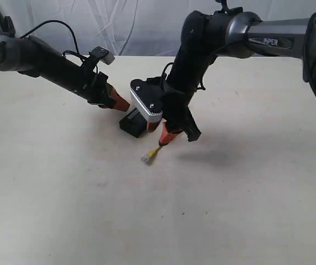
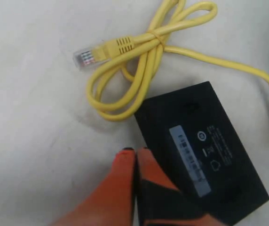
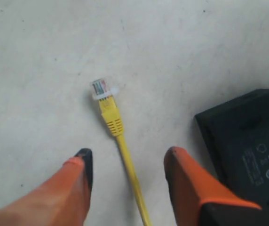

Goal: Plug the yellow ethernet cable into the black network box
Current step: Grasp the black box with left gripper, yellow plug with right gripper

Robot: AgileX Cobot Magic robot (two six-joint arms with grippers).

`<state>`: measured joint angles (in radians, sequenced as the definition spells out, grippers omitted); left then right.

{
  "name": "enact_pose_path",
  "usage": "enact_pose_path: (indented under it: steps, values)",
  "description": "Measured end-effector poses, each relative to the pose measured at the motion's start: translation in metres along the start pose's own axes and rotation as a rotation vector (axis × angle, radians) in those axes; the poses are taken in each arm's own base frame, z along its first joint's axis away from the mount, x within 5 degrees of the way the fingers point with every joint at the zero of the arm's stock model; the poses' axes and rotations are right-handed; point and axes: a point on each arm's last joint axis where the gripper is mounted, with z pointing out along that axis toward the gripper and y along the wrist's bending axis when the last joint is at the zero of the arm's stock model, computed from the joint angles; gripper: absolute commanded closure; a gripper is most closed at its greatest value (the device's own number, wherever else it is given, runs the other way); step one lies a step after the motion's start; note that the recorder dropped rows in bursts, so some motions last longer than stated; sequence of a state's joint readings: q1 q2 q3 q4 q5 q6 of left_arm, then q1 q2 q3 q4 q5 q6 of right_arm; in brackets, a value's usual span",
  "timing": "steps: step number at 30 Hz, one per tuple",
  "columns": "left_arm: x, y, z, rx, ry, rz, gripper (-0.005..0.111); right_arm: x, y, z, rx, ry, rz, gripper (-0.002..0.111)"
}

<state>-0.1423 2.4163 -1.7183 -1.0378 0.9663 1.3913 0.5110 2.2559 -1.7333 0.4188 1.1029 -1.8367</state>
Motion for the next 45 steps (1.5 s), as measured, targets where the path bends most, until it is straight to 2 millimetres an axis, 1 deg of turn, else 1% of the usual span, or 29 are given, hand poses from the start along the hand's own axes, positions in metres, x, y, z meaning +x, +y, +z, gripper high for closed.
enact_pose_path:
  steps: [5,12,17,21,22,25,26,29,34,36,38,42,45]
  values:
    - [0.0,0.0,0.0,0.0,0.0,0.0,0.107,-0.001,-0.001,0.013,-0.008,0.023,-0.019,0.06]
    - [-0.001,0.0,0.0,0.001,-0.007,-0.005,0.107,0.001,-0.002,0.016,0.003,0.047,-0.03,0.06]
    - [0.0,-0.001,0.0,0.008,-0.005,-0.005,0.107,0.001,0.005,0.035,0.029,0.075,-0.029,0.06]
    - [0.0,-0.002,0.0,0.019,-0.003,-0.002,0.107,0.0,0.002,0.036,0.064,0.085,-0.034,0.06]
    - [0.0,-0.002,0.0,0.021,-0.003,-0.002,0.107,0.0,0.002,0.036,0.069,0.086,-0.035,0.062]
    - [0.0,-0.002,0.0,0.023,-0.003,-0.001,0.107,-0.002,0.002,0.038,0.058,0.083,-0.039,0.083]
    - [0.0,-0.002,0.0,0.023,-0.003,-0.001,0.107,-0.003,0.004,0.038,0.044,0.08,-0.04,0.085]
    - [0.0,-0.002,0.0,0.023,-0.003,-0.001,0.107,-0.008,0.008,0.041,-0.001,0.073,-0.051,0.085]
    - [0.0,-0.002,0.0,0.023,-0.003,-0.001,0.107,-0.01,0.008,0.041,-0.009,0.073,-0.054,0.085]
    - [0.0,-0.002,0.0,0.023,-0.003,-0.001,0.107,-0.01,0.008,0.041,-0.008,0.071,-0.051,0.091]
    - [0.0,-0.002,0.0,0.024,-0.003,-0.001,0.107,-0.01,0.008,0.041,-0.009,0.076,-0.046,0.11]
    - [0.0,-0.002,0.0,0.024,-0.003,-0.001,0.107,-0.01,0.008,0.042,-0.008,0.091,-0.013,0.109]
    - [0.0,-0.002,0.0,0.024,-0.003,-0.001,0.107,-0.009,0.007,0.042,0.011,0.097,0.098,0.109]
